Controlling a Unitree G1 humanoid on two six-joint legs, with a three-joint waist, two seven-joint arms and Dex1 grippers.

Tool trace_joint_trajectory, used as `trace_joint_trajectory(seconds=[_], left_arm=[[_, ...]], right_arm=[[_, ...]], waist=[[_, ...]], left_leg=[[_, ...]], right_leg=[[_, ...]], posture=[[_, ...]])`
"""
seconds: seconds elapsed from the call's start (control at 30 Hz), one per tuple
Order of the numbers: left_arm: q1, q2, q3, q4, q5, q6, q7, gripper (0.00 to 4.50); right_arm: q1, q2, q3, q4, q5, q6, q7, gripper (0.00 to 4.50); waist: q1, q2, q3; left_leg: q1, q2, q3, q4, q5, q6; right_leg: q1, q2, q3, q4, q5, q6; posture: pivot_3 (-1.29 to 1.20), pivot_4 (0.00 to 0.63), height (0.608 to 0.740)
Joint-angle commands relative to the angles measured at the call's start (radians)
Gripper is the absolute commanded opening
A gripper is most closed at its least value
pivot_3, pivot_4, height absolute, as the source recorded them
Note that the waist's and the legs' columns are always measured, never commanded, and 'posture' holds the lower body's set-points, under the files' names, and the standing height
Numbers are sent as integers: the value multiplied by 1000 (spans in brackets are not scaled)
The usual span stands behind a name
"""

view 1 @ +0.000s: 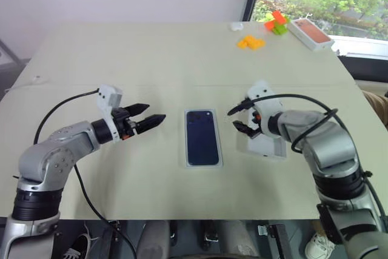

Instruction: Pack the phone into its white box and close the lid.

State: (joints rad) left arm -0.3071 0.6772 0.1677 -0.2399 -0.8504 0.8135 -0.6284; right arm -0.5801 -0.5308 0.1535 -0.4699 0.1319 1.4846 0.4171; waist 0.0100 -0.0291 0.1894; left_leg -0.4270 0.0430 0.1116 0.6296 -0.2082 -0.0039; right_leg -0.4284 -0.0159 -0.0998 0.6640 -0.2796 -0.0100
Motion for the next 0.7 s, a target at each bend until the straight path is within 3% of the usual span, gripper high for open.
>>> trace_joint_trajectory(seconds=[0.03,0.27,0.37,0.6,0.7], left_arm=[[7,-1,29,-32,12,-20,-6,4472],[23,-19,49,-61,-6,-2,-8,4472],[62,10,53,-97,2,-28,-70,4500],[123,58,84,-136,7,-77,-183,4500],[118,60,89,-128,6,-77,-179,4500]], right_arm=[[10,29,7,-42,1,16,-44,4500],[-4,95,-30,24,-9,32,-124,4500],[-6,116,-47,32,2,47,-136,3694],[6,150,-62,58,0,62,-174,158],[12,156,-69,68,-6,52,-194,50]], waist=[[-3,0,0],[-5,0,0],[-8,0,0],[-9,0,0],[-9,0,0]], left_leg=[[0,0,0,0,0,0],[0,0,0,0,0,0],[0,0,0,0,0,0],[0,0,0,0,0,0],[0,0,0,0,0,0]], right_leg=[[0,0,0,0,0,0],[0,0,0,0,0,0],[0,0,0,0,0,0],[0,1,0,0,0,0],[0,1,0,0,0,0]], posture=[[0,150,737],[0,150,737],[0,150,737],[0,150,737],[0,150,737]])
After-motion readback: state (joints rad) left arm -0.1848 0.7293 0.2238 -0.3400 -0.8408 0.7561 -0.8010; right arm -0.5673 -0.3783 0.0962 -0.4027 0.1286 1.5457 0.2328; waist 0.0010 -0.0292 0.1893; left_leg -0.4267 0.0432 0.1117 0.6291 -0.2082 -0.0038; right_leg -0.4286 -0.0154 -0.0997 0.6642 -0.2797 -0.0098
